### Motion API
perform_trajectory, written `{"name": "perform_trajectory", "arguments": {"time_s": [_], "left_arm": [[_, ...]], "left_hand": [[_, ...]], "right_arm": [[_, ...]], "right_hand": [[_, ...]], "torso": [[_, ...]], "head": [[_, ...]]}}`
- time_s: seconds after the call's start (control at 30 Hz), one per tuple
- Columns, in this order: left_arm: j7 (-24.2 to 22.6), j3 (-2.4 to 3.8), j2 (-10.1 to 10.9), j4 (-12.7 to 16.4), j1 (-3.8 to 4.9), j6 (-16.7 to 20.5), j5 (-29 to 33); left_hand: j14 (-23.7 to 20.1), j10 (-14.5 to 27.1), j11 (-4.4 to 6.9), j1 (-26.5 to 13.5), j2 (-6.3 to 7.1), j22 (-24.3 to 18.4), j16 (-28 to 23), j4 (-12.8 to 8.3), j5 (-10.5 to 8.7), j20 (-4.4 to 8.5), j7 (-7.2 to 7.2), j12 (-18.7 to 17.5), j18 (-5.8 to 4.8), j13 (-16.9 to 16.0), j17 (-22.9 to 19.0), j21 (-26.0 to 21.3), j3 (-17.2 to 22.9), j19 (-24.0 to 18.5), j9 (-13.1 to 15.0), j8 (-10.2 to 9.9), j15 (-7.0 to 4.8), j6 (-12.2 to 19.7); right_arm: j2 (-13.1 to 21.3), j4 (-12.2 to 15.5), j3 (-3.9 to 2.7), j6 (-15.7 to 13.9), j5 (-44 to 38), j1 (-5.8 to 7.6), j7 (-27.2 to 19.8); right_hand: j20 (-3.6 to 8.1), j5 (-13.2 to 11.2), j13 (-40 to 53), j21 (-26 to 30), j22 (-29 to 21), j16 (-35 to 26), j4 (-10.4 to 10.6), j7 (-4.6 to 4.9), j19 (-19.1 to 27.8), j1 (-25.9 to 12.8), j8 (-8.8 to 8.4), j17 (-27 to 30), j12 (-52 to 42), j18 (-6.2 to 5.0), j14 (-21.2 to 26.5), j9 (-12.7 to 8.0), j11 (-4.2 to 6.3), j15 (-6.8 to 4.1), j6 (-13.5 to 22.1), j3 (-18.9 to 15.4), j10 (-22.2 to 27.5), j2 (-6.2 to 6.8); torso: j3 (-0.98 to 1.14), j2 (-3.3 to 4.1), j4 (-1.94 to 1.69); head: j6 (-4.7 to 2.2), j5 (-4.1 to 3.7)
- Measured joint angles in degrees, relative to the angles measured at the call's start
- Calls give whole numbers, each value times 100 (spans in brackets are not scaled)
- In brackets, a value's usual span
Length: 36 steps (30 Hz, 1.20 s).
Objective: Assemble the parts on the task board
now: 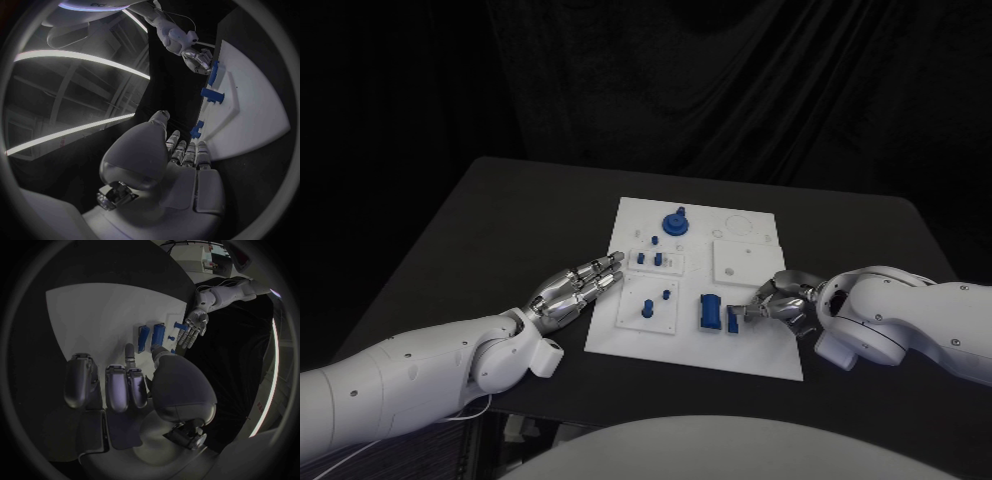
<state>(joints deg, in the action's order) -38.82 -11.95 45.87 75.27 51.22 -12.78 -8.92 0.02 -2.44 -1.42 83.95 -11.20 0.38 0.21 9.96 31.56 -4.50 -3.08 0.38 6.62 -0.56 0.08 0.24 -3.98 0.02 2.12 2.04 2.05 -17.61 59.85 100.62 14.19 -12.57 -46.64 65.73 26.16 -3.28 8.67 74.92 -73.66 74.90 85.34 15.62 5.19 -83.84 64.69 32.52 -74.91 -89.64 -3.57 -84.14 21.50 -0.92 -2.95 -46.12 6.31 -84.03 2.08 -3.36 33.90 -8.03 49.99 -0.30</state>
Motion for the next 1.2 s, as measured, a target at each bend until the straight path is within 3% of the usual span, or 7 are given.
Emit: {"name": "perform_trajectory", "arguments": {"time_s": [0.07,0.2,0.33,0.47,0.67,0.8,1.2], "left_arm": [[0,0,4,4,-1,0,0],[0,-1,7,7,-3,0,0],[-1,-1,8,8,-4,-1,0],[-2,-1,13,13,-5,-2,0],[-5,0,18,17,-6,-7,-1],[-6,1,20,18,-7,-8,-1],[-8,2,25,23,-10,-11,-1]], "left_hand": [[0,0,0,0,0,0,0,0,0,0,0,0,0,0,0,0,0,0,0,0,0,0],[0,0,0,0,0,1,0,0,0,1,0,0,0,0,1,11,0,1,0,0,0,0],[0,0,0,0,0,1,0,0,0,1,0,0,0,0,1,11,0,1,0,0,0,0],[0,0,0,0,0,1,0,0,0,1,0,0,0,0,1,12,0,2,0,0,0,0],[0,0,0,0,0,1,0,0,0,2,0,0,0,0,2,12,0,2,0,0,0,0],[0,0,0,0,0,2,0,0,0,3,0,0,0,0,1,12,0,3,-1,0,0,0],[0,0,0,0,0,2,0,16,0,10,0,0,0,1,-3,13,15,11,-1,0,0,0]], "right_arm": [[44,52,1,-44,-117,0,-46],[136,178,1,-117,-425,-2,-131],[211,272,1,-170,-743,-51,-192],[247,309,5,-200,-990,-121,-225],[255,317,6,-217,-1203,-187,-249],[226,314,6,-214,-1281,-203,-253],[99,211,5,-129,-1382,-233,-253]], "right_hand": [[0,-75,0,-28,0,0,-39,-12,0,106,136,0,0,0,0,69,0,0,-12,-39,0,43],[45,-325,0,-38,0,0,-20,-115,-18,212,712,0,0,0,9,427,64,-54,120,-167,-1,91],[92,-500,0,-72,0,0,72,-215,-12,280,1404,0,0,-1,10,894,134,-115,279,-272,9,115],[187,-522,0,-133,0,24,96,-321,-19,304,2118,0,0,0,18,1430,251,-207,405,-315,3,139],[239,-561,0,-133,0,28,97,-401,-12,304,2738,0,0,0,8,1959,340,-280,522,-347,-11,139],[277,-561,0,-133,0,28,93,-420,-11,304,2901,0,0,0,26,2108,360,-297,542,-351,10,139],[277,-561,0,-133,0,28,81,-462,-11,349,2967,0,0,-1,8,2206,380,-319,542,-362,-10,185]], "torso": [[-1,-1,0],[-1,-2,0],[-1,-1,-1],[-1,0,-3],[-1,6,-1],[-2,7,1],[-3,7,0]], "head": [[0,1],[0,-11],[0,-23],[0,-29],[0,-30],[0,-20],[0,-63]]}}
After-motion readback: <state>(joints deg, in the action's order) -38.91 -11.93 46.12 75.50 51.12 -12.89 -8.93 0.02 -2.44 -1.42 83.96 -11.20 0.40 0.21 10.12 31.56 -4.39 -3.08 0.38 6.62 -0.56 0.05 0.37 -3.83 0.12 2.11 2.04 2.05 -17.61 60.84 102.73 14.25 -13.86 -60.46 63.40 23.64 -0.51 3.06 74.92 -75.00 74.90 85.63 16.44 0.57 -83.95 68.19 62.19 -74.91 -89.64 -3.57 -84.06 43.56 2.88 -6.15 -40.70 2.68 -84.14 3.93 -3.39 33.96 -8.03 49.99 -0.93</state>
